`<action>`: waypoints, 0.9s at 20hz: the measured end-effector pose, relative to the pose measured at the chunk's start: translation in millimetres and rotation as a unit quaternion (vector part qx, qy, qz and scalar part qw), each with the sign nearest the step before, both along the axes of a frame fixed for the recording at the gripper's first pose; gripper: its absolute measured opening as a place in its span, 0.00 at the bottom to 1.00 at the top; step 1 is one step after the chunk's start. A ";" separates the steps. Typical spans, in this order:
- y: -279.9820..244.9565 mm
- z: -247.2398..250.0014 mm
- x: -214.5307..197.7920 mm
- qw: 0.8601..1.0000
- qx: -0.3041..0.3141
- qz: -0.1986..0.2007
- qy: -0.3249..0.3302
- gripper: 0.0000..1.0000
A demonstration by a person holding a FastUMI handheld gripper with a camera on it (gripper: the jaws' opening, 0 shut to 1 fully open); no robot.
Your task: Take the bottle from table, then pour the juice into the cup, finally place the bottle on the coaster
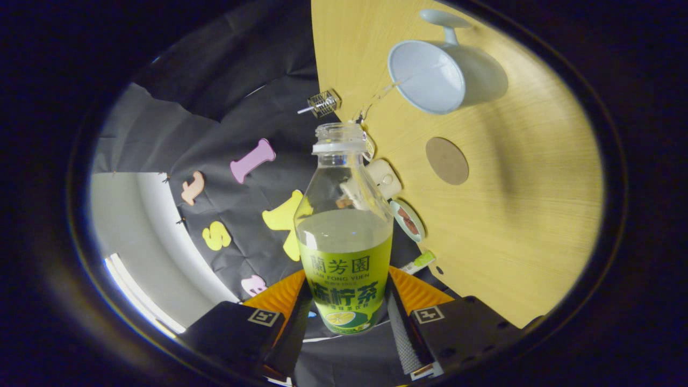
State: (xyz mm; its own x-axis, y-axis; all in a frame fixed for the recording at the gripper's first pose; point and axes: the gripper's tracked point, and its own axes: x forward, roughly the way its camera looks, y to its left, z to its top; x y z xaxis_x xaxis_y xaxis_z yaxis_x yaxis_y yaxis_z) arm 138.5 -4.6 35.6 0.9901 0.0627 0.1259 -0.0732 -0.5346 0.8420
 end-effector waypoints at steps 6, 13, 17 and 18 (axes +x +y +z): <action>-5.2 19.5 -2.2 0.999 0.028 -0.008 -0.016 0.75; -9.4 26.2 -3.0 0.998 0.063 -0.010 -0.017 0.75; -15.6 30.1 -1.4 0.997 0.080 -0.012 -0.018 0.75; -16.8 30.4 -0.7 0.996 0.083 -0.012 -0.018 0.75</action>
State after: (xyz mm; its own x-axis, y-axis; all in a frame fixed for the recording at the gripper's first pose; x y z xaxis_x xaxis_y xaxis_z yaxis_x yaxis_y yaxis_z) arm 137.8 -21.4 66.0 0.9856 0.0133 0.1683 -0.1171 -0.6640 0.7385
